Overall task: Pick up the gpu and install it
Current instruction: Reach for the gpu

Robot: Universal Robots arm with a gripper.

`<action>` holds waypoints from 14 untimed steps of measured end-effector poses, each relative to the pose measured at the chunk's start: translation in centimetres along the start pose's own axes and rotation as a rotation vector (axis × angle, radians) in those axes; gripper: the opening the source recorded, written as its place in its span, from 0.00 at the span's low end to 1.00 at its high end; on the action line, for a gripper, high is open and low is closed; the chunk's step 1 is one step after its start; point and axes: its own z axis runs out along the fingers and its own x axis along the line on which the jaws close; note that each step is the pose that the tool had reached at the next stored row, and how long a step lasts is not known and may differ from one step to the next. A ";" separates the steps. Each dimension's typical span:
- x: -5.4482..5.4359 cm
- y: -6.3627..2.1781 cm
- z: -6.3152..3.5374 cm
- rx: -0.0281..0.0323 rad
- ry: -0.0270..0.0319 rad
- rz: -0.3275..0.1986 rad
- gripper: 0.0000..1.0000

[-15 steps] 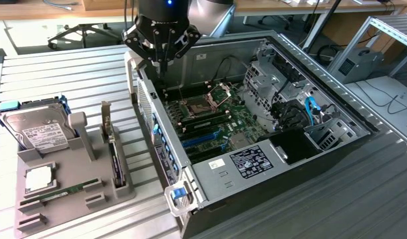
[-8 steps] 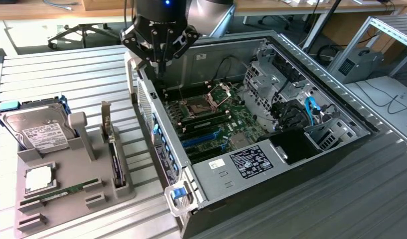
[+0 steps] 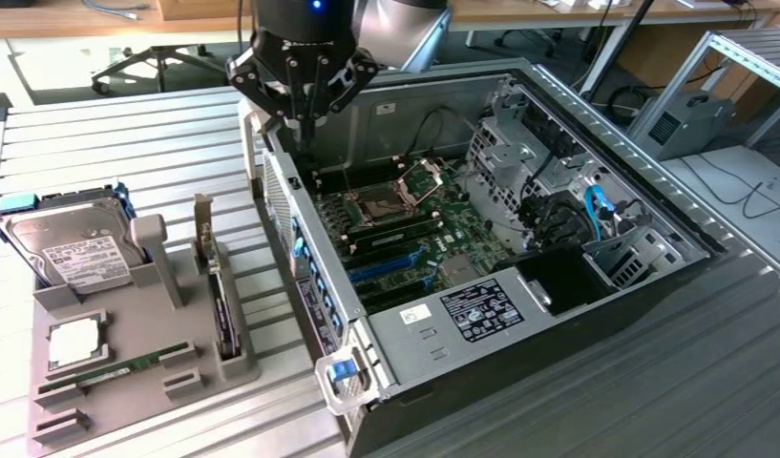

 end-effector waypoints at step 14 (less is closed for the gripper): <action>0.5 -0.04 -0.01 -0.0001 0.0000 0.000 0.11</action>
